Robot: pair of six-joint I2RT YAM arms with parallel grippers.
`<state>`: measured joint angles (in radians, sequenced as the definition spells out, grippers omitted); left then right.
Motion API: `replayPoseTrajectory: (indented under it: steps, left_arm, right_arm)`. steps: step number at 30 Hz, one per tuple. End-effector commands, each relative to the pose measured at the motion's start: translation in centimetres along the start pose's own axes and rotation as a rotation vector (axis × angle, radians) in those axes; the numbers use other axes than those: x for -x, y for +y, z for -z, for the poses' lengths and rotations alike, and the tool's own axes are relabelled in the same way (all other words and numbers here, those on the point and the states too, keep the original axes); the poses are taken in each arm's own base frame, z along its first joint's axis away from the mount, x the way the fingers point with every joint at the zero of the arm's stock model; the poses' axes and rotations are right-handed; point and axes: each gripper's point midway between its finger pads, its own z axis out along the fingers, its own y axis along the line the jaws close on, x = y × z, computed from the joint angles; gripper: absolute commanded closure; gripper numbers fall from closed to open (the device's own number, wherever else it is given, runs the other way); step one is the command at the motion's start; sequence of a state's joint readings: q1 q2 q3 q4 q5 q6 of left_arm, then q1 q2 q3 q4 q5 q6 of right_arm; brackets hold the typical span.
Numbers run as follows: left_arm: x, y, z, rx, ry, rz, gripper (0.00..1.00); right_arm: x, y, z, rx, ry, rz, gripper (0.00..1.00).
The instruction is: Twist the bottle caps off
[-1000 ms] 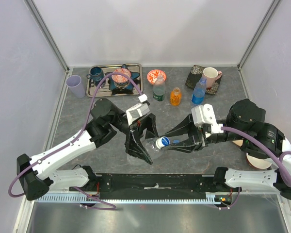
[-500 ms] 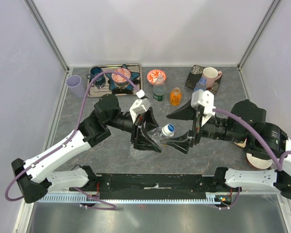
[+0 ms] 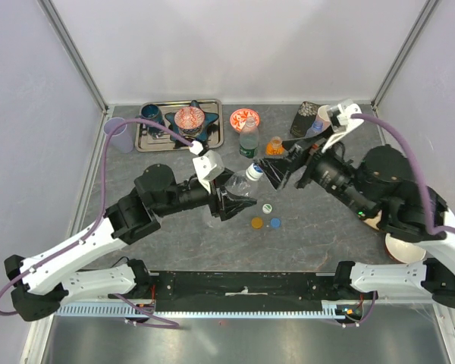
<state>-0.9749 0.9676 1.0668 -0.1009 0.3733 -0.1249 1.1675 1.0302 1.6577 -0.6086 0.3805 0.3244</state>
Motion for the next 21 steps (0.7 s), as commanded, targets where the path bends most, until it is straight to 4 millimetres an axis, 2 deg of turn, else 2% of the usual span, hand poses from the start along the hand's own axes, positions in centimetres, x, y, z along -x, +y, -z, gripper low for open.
replayPoseTrajectory:
  steps: [1, 2, 3, 5, 8, 21]
  left_arm:
    - [1.1, 6.0, 1.2, 0.448, -0.045, -0.194, 0.56]
    - [1.3, 7.3, 2.0, 0.555, -0.035, -0.235, 0.56]
    - [1.2, 6.9, 1.7, 0.570, -0.031, -0.249, 0.56]
    - [1.1, 8.0, 2.2, 0.672, -0.012, -0.286, 0.55]
    - [1.1, 8.2, 2.5, 0.733, -0.009, -0.304, 0.55]
    - [1.4, 7.9, 3.3, 0.739, -0.049, -0.283, 0.55]
  right_arm:
    - [-0.8, -2.2, -1.7, -0.197, -0.007, -0.147, 0.07]
    - [-0.8, -2.1, -1.9, -0.198, -0.008, -0.163, 0.07]
    - [-1.2, -1.9, -2.3, -0.198, 0.004, -0.169, 0.07]
    - [-1.2, -1.6, -2.7, -0.200, 0.007, -0.185, 0.07]
    - [-1.9, -1.5, -3.7, -0.211, 0.022, -0.191, 0.08]
    - [-4.4, -2.3, -5.4, -0.270, 0.050, -0.171, 0.16]
